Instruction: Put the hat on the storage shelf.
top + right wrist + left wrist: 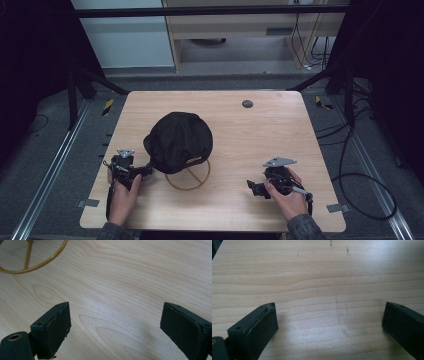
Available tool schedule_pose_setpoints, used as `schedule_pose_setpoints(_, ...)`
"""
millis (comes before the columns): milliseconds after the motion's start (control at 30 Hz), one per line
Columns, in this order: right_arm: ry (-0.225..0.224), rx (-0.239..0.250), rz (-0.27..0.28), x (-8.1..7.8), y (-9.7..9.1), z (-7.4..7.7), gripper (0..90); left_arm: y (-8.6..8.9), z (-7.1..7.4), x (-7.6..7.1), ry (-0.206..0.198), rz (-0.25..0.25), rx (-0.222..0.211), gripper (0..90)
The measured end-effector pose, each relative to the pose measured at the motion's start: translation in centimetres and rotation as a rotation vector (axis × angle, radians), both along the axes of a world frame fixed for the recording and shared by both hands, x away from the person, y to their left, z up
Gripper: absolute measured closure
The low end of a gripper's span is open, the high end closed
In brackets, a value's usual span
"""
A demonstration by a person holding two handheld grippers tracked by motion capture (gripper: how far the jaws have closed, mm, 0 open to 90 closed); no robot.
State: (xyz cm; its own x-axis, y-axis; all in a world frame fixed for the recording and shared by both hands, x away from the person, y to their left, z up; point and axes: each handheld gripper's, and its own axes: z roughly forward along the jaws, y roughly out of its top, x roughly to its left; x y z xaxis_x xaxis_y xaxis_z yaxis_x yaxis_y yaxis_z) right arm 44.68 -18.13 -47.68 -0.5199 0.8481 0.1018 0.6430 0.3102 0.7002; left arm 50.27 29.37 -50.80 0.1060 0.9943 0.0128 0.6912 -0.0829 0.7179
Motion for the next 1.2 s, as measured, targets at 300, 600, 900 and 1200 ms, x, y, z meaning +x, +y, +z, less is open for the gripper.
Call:
schedule_pose_setpoints(300,0.014,0.005,-0.009,0.0,0.6,-1.7,10.2,0.1,0.0,0.0,0.000,-0.003,-0.002,0.0)
schedule_pose_setpoints(600,0.007,0.023,-0.038,0.7,1.1,-2.5,10.1,0.5,0.0,0.1,0.003,0.004,0.002,0.0)
schedule_pose_setpoints(900,-0.036,-0.001,-0.057,1.1,1.7,-3.0,8.1,1.0,0.0,0.1,0.004,0.020,0.002,0.0)
schedule_pose_setpoints(1200,-0.086,-0.061,-0.063,1.0,2.5,-3.5,6.0,1.0,0.0,0.1,0.003,0.022,0.002,0.0)
